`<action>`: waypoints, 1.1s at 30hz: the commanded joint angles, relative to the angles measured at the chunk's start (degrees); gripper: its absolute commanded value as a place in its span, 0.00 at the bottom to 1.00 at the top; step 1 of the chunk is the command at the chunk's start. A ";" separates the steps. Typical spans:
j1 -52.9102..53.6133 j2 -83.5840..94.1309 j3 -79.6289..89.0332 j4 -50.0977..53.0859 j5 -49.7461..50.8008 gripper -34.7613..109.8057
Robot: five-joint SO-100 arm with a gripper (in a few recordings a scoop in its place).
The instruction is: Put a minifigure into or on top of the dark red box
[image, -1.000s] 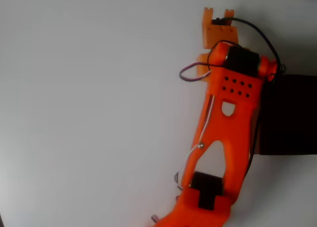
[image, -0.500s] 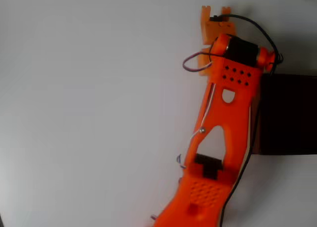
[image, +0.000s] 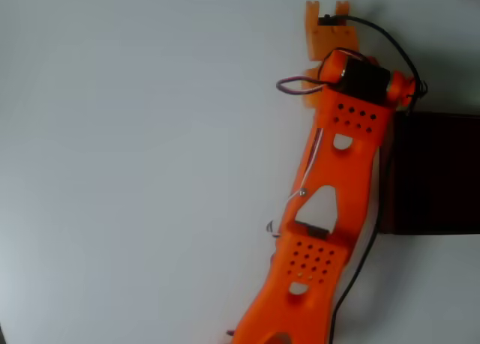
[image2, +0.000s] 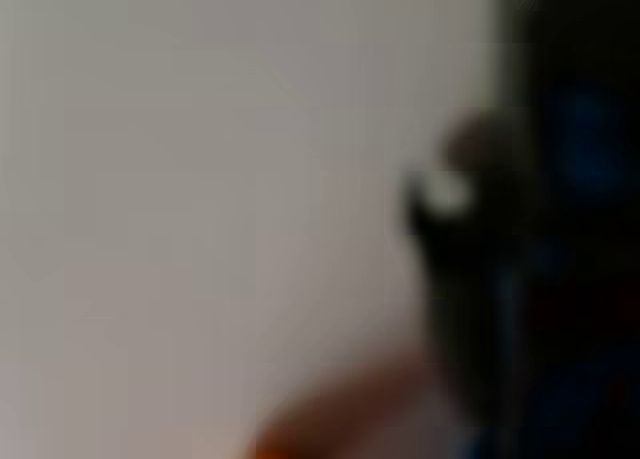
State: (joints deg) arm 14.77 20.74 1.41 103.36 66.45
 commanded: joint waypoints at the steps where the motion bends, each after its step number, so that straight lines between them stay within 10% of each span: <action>1: 1.41 0.00 -4.57 1.05 -0.62 0.38; 33: 1.23 -5.45 -10.02 -0.88 -0.18 0.24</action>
State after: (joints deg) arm 15.56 15.03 -7.29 102.66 65.65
